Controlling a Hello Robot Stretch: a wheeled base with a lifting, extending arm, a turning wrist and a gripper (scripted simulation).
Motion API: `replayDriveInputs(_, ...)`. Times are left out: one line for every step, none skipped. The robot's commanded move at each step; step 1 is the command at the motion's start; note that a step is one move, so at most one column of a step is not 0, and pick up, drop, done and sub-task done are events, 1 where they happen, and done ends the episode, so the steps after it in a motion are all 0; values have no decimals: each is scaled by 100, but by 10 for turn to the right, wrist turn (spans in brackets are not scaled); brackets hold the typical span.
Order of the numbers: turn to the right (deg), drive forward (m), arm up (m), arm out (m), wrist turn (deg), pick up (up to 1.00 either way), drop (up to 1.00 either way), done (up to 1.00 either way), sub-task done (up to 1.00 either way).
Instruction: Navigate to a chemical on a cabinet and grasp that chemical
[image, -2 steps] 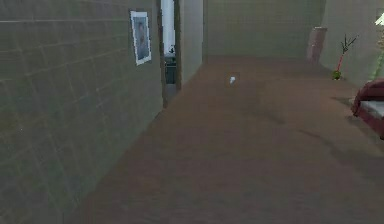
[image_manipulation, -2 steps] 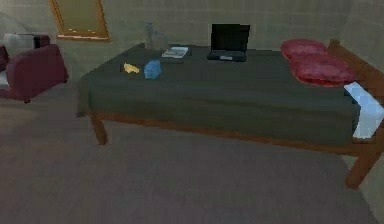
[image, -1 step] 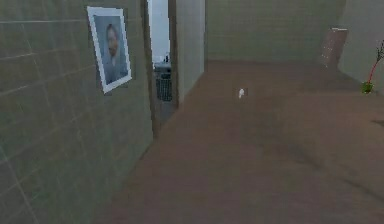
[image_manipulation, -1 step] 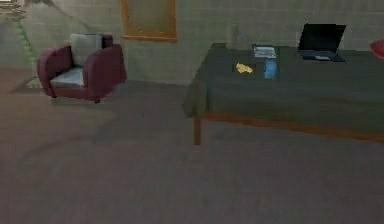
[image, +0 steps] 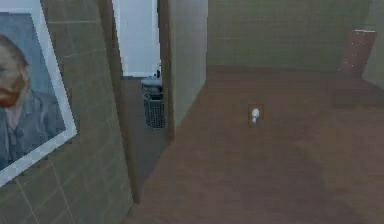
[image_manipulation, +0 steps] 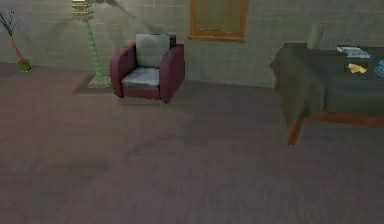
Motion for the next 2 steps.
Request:
replayDriveInputs(0, 100, 0, 0, 0, 0, 0, 0, 0)
replayDriveInputs(0, 35, 0, 0, 0, 0, 0, 0, 0)
